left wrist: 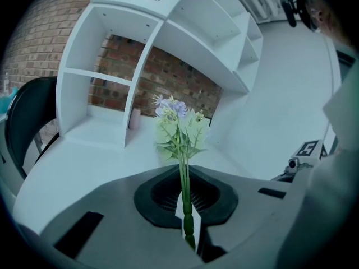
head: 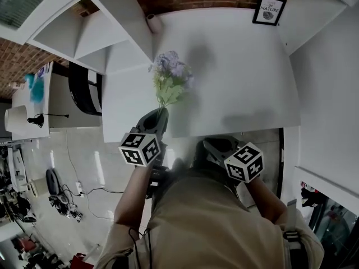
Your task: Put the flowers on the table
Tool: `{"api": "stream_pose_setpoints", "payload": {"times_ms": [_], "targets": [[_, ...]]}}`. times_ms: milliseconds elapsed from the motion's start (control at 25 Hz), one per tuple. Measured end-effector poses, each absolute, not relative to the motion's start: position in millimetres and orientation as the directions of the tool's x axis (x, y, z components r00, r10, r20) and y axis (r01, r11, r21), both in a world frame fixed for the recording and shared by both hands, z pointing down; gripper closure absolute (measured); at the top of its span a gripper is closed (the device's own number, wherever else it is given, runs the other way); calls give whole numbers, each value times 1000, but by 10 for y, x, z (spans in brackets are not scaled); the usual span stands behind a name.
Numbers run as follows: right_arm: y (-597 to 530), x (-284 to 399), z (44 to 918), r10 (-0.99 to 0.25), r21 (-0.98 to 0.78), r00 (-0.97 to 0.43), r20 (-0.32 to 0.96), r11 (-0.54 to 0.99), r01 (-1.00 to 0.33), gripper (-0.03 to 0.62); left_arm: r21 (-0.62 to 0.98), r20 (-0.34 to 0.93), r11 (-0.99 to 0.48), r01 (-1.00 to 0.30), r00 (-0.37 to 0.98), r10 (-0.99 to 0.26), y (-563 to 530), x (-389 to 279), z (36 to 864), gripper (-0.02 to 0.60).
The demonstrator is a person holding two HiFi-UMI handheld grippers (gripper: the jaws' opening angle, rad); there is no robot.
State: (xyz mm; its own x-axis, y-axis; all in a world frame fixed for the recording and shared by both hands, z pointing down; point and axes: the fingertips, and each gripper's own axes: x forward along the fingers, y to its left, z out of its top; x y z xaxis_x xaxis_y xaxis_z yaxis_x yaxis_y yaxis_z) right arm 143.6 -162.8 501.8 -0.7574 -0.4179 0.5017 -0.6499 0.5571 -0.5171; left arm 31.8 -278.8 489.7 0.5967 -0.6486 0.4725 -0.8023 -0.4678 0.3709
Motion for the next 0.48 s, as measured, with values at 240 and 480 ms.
{"api": "stream_pose_setpoints", "payload": {"times_ms": [240, 480], "targets": [[-1726, 1555, 5055, -430, -523, -744, 511, 532, -666, 572, 381, 498, -454, -806, 592, -633, -2985, 398, 5054, 569], [-1761, 1554, 5037, -455, -516, -724, 519, 508, -690, 572, 426, 501, -446, -788, 615, -609, -3189, 457, 5230, 569]]}}
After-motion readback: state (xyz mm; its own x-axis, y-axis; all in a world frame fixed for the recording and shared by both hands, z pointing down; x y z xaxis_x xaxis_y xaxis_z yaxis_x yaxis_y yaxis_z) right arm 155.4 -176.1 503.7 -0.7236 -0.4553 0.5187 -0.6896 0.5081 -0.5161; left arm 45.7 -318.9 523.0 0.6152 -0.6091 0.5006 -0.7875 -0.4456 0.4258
